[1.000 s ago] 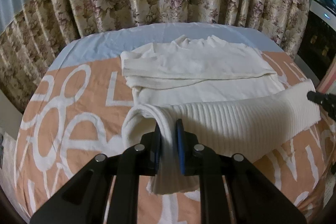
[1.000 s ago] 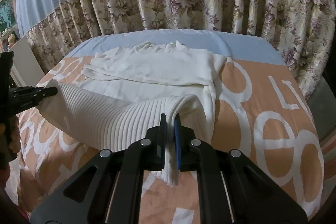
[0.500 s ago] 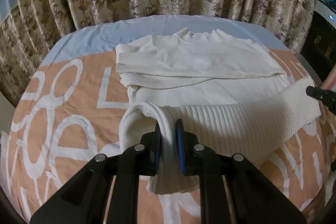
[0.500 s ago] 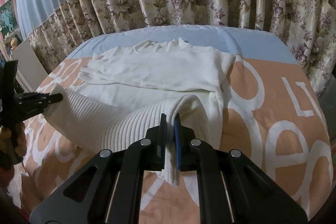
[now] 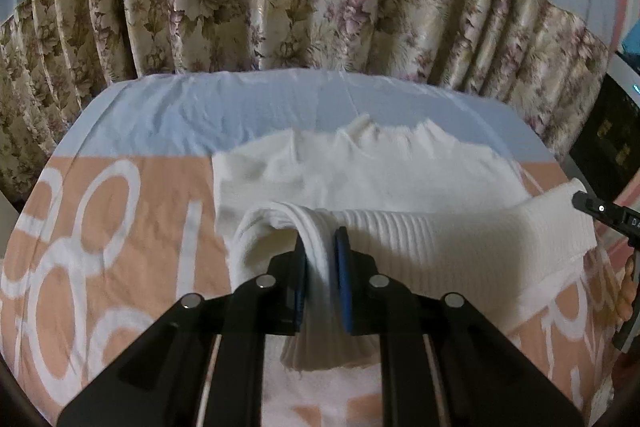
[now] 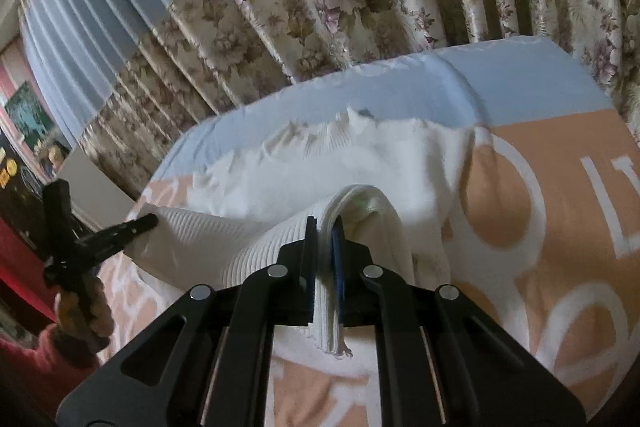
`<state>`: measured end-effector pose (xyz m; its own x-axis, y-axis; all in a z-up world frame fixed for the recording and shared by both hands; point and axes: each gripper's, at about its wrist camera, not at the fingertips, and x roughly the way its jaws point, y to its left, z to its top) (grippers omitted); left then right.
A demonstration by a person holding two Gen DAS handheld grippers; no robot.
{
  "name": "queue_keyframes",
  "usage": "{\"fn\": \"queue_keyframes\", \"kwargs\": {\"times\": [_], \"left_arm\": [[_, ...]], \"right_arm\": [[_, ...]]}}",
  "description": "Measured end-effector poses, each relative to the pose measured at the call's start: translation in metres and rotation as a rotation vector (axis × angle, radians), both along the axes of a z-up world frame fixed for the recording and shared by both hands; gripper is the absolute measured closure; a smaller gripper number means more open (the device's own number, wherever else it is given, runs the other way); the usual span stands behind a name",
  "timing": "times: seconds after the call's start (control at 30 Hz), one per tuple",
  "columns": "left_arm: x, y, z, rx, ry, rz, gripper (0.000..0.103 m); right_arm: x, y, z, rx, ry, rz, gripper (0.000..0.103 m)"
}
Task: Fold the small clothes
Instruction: 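Lift the ribbed hem with both tools and fold it toward the collar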
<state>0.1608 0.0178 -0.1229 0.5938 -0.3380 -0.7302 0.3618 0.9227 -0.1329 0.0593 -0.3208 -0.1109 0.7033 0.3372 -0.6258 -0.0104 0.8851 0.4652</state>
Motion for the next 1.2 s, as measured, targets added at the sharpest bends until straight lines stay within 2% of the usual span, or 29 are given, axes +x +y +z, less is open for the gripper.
{"fn": "queue_keyframes", "kwargs": {"times": [0.1,0.2,0.27,0.33,0.37,0.4,0.43,0.53,0.57,0.6,0.63,0.73,0.87,0.97,1.03,1.07,1.1,1.13,1.17,1.2], "left_arm": [[0.034,0.0,-0.002,-0.023,0.024,0.003,0.089],[0.067,-0.007,-0.016,-0.01,0.061,-0.001,0.089],[0.084,-0.012,-0.038,0.019,0.128,0.008,0.088],[0.09,-0.011,-0.051,0.023,0.172,0.012,0.082],[0.089,-0.008,-0.052,0.027,0.16,0.002,0.076],[0.088,-0.005,-0.05,0.034,0.145,-0.003,0.063],[0.088,-0.002,-0.047,0.042,0.134,-0.004,0.057],[0.089,0.013,-0.039,-0.034,0.163,-0.004,0.049],[0.09,0.016,-0.035,-0.018,0.149,0.019,0.032],[0.088,0.017,-0.028,0.009,0.11,0.046,0.023],[0.083,0.018,-0.018,0.036,0.054,0.059,0.023],[0.071,0.016,-0.004,0.051,0.005,0.059,0.023],[0.048,-0.011,-0.01,0.128,-0.003,0.003,0.023],[0.036,-0.029,-0.027,0.138,0.027,-0.053,0.024],[0.033,-0.037,-0.035,0.155,0.031,-0.078,0.035],[0.031,-0.04,-0.038,0.163,0.032,-0.088,0.047],[0.031,-0.041,-0.041,0.169,0.035,-0.097,0.054],[0.032,-0.042,-0.044,0.174,0.039,-0.104,0.059],[0.035,-0.042,-0.048,0.178,0.052,-0.109,0.072],[0.038,-0.042,-0.05,0.179,0.059,-0.105,0.085]], "right_arm": [[0.026,-0.008,0.004,-0.008,0.004,-0.017,0.095],[0.053,-0.012,-0.001,-0.032,0.025,-0.044,0.095],[0.072,-0.015,-0.016,-0.045,0.077,-0.056,0.095],[0.086,-0.018,-0.038,-0.049,0.146,-0.08,0.095],[0.089,-0.02,-0.046,-0.051,0.166,-0.08,0.095],[0.09,-0.021,-0.052,-0.058,0.177,-0.075,0.091],[0.09,-0.022,-0.056,-0.073,0.181,-0.066,0.086],[0.087,-0.026,-0.055,-0.071,0.169,-0.042,0.072],[0.084,-0.027,-0.051,-0.072,0.159,-0.044,0.068],[0.08,-0.029,-0.045,-0.083,0.136,-0.055,0.059],[0.076,-0.03,-0.037,-0.095,0.109,-0.061,0.054],[0.066,-0.028,-0.02,-0.139,0.061,-0.075,0.054],[0.054,-0.01,-0.015,-0.211,0.06,-0.052,0.054],[0.049,0.008,-0.027,-0.254,0.093,-0.018,0.054],[0.048,0.014,-0.035,-0.275,0.112,-0.007,0.054],[0.047,0.016,-0.04,-0.269,0.127,-0.001,0.054],[0.048,0.018,-0.043,-0.26,0.136,0.006,0.056],[0.048,0.019,-0.045,-0.256,0.143,0.015,0.065],[0.049,0.021,-0.048,-0.266,0.149,0.03,0.07],[0.05,0.024,-0.05,-0.282,0.153,0.039,0.082]]}}
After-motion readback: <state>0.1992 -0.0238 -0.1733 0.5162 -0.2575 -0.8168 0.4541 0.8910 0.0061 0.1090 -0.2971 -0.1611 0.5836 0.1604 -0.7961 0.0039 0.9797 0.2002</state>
